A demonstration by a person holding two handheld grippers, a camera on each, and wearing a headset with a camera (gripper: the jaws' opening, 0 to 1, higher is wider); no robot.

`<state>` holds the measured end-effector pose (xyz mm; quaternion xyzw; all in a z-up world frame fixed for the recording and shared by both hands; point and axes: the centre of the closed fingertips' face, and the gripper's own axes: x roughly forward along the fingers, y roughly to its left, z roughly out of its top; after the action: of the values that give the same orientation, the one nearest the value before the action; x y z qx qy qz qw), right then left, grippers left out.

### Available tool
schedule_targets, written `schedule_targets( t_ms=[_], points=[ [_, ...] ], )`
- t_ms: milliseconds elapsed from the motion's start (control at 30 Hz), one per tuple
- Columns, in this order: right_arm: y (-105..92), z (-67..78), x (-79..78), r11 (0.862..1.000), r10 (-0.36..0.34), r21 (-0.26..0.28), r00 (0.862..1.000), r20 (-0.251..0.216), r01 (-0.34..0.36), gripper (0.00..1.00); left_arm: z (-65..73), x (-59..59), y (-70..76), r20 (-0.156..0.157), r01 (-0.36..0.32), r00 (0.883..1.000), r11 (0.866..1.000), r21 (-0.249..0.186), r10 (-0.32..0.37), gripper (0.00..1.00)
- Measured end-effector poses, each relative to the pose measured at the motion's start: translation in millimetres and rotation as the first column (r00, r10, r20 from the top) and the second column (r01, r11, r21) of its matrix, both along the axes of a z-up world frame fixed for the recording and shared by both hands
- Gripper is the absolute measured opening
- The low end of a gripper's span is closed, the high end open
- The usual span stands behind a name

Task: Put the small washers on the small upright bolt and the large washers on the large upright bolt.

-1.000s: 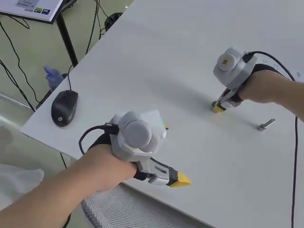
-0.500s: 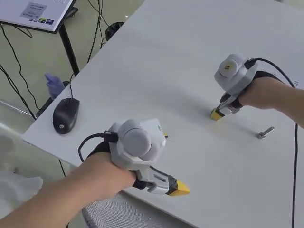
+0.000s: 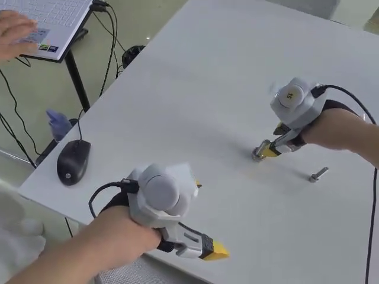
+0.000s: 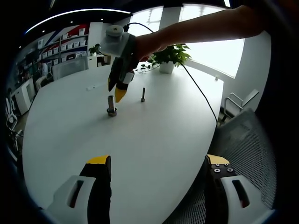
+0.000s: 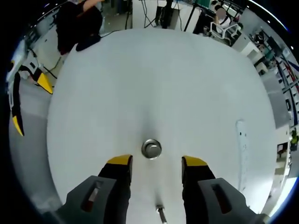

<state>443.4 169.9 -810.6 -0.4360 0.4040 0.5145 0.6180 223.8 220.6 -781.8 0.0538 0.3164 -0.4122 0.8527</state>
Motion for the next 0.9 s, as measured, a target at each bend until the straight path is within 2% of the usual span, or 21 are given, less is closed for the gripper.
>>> schedule_targets(
  t_ms=[100,300,367,500,533,633,667,733,800,867,900],
  points=[
    [-5.5,14.8,-1.7,0.998,-0.017,0.064,0.999,0.030,0.015,0.46,3.9,1.3,0.8,0.001,-0.006,1.000,1.000,-0.006,0.006,0.82],
    [-19.4,40.2,-6.0,0.988,-0.061,0.144,0.996,0.071,0.050,0.51,12.8,2.4,2.5,0.018,-0.013,1.000,1.000,0.002,0.013,0.83],
    [-26.0,52.5,-9.0,0.978,-0.086,0.195,0.993,0.084,0.069,0.54,15.3,2.3,2.9,0.021,-0.015,1.000,1.000,0.005,0.015,0.84],
    [-35.0,70.2,-18.4,0.962,-0.103,0.263,0.989,0.105,0.072,0.57,20.9,3.8,6.0,0.031,-0.025,0.999,1.000,0.005,0.025,0.84],
    [-34.7,75.4,-24.1,0.951,-0.106,0.301,0.989,0.104,0.070,0.57,23.1,4.8,7.3,0.032,-0.036,0.999,0.999,-0.004,0.036,0.84],
    [-45.1,83.6,-31.2,0.948,-0.117,0.313,0.981,0.157,0.063,0.57,25.4,6.0,10.9,0.038,-0.053,0.998,0.999,-0.007,0.053,0.85],
    [-48.0,88.8,-33.2,0.939,-0.136,0.337,0.975,0.179,0.069,0.57,25.6,6.9,13.1,0.049,-0.060,0.997,0.998,0.002,0.060,0.85],
    [-48.9,95.5,-39.5,0.911,-0.185,0.399,0.969,0.165,0.106,0.58,25.6,6.0,16.0,0.060,-0.062,0.996,0.998,0.010,0.061,0.86],
    [-53.8,103.7,-45.7,0.884,-0.225,0.450,0.958,0.175,0.126,0.60,28.5,5.6,18.9,0.069,-0.074,0.995,0.997,0.006,0.074,0.86],
    [-58.4,108.0,-52.2,0.868,-0.249,0.478,0.951,0.183,0.136,0.64,30.7,4.5,20.1,0.073,-0.078,0.994,0.997,0.004,0.077,0.86],
    [-62.4,110.5,-56.6,0.854,-0.271,0.498,0.945,0.182,0.149,0.67,32.2,3.6,21.5,0.079,-0.080,0.994,0.997,0.007,0.079,0.86]
  ],
)
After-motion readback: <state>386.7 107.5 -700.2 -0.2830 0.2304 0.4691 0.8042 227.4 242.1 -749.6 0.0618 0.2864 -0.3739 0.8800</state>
